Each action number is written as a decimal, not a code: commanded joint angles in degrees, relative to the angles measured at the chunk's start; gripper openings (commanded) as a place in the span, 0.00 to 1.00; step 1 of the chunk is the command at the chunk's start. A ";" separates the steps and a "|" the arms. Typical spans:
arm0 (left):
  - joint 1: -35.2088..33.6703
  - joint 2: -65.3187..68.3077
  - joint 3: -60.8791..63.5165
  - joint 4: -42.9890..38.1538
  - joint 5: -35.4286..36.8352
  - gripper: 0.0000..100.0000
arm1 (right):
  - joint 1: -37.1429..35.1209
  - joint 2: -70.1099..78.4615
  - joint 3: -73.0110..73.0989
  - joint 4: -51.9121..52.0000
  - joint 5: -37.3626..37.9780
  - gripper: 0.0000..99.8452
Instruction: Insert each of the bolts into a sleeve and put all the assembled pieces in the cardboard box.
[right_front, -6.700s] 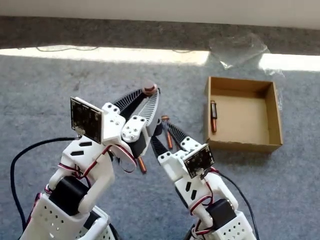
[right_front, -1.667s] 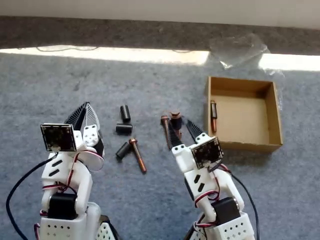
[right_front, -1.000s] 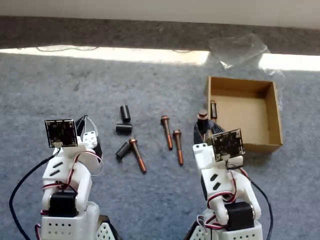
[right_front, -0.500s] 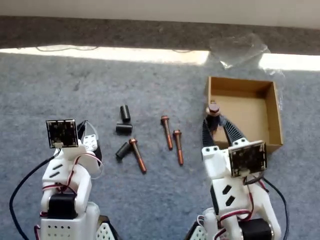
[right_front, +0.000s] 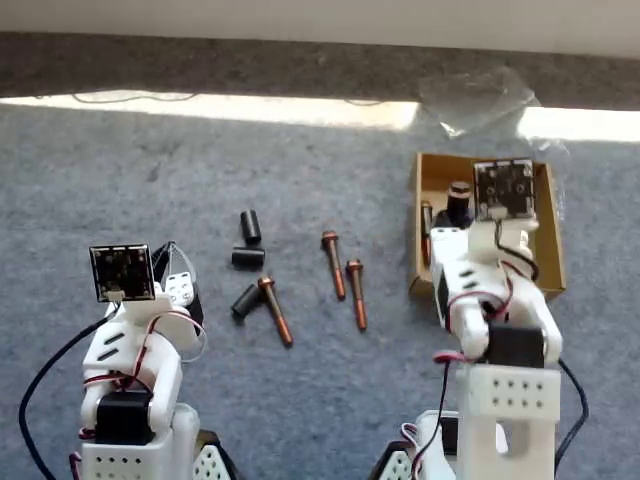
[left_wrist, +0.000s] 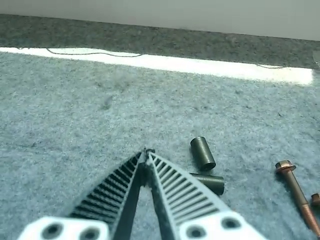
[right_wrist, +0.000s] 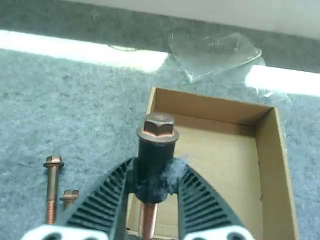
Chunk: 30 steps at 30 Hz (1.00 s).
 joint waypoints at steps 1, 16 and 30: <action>-0.48 -0.48 -2.86 -0.09 -0.26 0.01 | 1.71 9.71 -6.64 -4.26 0.79 0.00; -0.48 -0.48 -1.98 -0.09 -0.26 0.01 | 5.93 52.62 -29.93 -4.88 0.79 0.00; -0.48 -0.48 -1.98 -0.18 -0.26 0.01 | 6.64 70.99 -39.25 -4.62 0.79 0.03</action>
